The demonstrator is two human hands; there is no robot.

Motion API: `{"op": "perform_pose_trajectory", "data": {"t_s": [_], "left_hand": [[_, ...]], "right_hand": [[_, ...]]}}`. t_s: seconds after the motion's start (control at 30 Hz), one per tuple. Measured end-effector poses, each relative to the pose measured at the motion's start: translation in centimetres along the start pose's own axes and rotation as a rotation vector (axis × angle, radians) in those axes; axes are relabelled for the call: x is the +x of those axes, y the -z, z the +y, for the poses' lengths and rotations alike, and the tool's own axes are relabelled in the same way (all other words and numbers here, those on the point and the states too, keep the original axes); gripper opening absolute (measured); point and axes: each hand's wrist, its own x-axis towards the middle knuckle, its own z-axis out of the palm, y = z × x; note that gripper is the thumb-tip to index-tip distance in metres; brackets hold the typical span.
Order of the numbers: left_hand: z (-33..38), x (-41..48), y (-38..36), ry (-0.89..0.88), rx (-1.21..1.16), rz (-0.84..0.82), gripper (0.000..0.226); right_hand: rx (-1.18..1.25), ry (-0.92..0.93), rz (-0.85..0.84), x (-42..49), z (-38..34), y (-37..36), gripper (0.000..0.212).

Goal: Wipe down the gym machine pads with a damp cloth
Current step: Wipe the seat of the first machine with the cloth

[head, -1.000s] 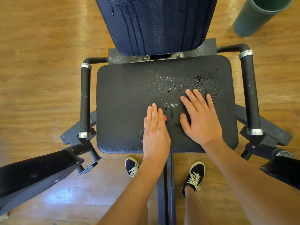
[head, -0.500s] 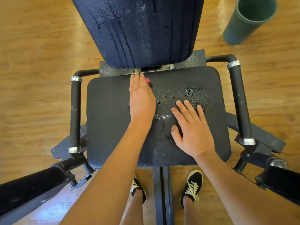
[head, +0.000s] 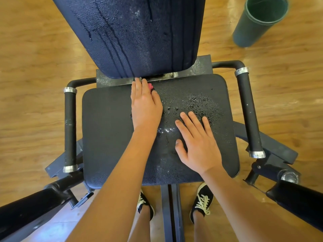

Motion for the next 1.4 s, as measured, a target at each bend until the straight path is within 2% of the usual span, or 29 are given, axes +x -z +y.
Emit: {"op": "perform_pose_trajectory", "data": {"t_s": [0.2, 0.4, 0.6, 0.9, 1.03, 1.27, 1.4], "left_hand": [[-1.8, 0.5, 2.1, -0.124, -0.025, -0.133, 0.052], [-3.3, 0.5, 2.2, -0.297, 0.146, -0.190, 0.067], [-2.4, -0.4, 1.3, -0.228, 0.125, -0.155, 0.065], [-3.1, -3.7, 1.3, -0.218, 0.157, -0.222, 0.068], [-3.0, -4.3, 1.0, -0.200, 0.230, -0.182, 0.060], [-1.5, -1.7, 0.4, -0.170, 0.497, -0.174, 0.056], [-1.0, -0.9, 0.3, -0.203, 0.577, -0.227, 0.053]], "right_hand": [[-0.010, 0.003, -0.002, -0.1, 0.2, -0.1, 0.055], [-0.010, 0.003, 0.000, 0.1, 0.1, 0.1, 0.055], [-0.021, 0.000, -0.007, 0.1, 0.0, 0.2, 0.055], [-0.020, -0.003, -0.013, 0.0, -0.2, 0.3, 0.055], [-0.032, -0.005, -0.015, 0.2, -0.1, 0.3, 0.055], [-0.015, 0.000, 0.001, 0.1, -0.2, 0.1, 0.054], [-0.017, 0.006, 0.008, 0.1, 0.0, 0.1, 0.054]]}}
